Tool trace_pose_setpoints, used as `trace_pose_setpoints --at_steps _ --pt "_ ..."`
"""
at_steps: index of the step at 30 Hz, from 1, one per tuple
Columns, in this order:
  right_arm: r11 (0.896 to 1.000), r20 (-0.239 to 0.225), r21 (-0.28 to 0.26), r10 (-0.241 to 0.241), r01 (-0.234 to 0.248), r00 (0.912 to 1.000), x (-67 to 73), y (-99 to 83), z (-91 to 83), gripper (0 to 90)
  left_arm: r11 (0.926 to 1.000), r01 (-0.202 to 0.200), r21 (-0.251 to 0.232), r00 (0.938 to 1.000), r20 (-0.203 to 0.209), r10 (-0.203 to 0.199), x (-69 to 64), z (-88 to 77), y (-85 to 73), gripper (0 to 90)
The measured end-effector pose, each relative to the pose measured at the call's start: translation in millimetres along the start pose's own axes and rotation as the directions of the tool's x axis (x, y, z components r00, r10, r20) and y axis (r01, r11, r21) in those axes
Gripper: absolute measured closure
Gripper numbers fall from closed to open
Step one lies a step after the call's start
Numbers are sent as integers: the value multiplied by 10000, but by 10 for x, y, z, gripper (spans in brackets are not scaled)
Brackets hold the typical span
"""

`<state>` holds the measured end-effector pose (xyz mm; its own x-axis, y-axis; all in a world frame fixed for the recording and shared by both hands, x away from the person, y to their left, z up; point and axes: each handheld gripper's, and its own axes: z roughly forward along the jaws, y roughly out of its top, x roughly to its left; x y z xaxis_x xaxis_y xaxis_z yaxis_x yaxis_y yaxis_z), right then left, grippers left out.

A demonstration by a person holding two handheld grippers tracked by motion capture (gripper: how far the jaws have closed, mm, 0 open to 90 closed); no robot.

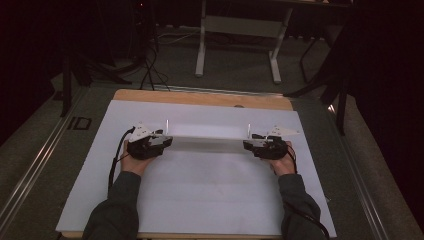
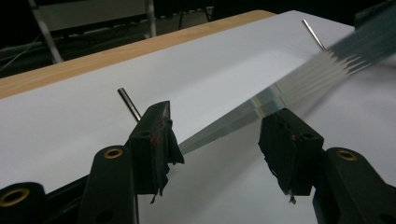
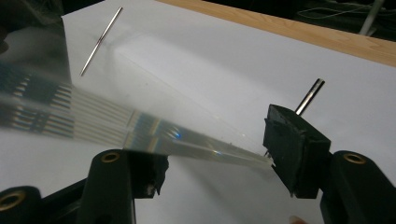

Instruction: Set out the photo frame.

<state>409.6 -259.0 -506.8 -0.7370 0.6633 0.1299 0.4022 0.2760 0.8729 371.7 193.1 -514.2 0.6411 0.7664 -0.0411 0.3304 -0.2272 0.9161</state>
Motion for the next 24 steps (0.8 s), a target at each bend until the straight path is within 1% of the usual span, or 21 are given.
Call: trace_pose_setpoints --at_steps 2,4,8,11,15,19,24 --pt "10000 46 -47 15 -15 10000 -3 3 3 411 10000 36 -41 10000 -22 -36 4 5 5 446" --pt "9998 62 -147 107 -106 9999 -7 0 4 408 9998 156 -145 9998 -85 -157 1 16 11 447" --pt "9991 144 -356 251 -246 9996 -9 -7 10 408 9997 159 -170 9997 -159 -162 5 22 23 451" --pt "9989 165 -388 261 -254 9995 -8 -8 11 408 9998 134 -144 9998 -153 -136 8 23 28 452" --pt "9984 320 -529 237 -220 9992 0 -10 17 410 9997 171 -161 9997 -172 -174 15 30 39 455" --pt "9981 355 -558 290 -270 9989 0 -4 21 411 9995 226 -220 9996 -178 -230 21 37 40 456" --pt "9982 426 -559 223 -199 9988 2 6 23 419 9993 232 -276 9996 -174 -237 28 45 43 458"
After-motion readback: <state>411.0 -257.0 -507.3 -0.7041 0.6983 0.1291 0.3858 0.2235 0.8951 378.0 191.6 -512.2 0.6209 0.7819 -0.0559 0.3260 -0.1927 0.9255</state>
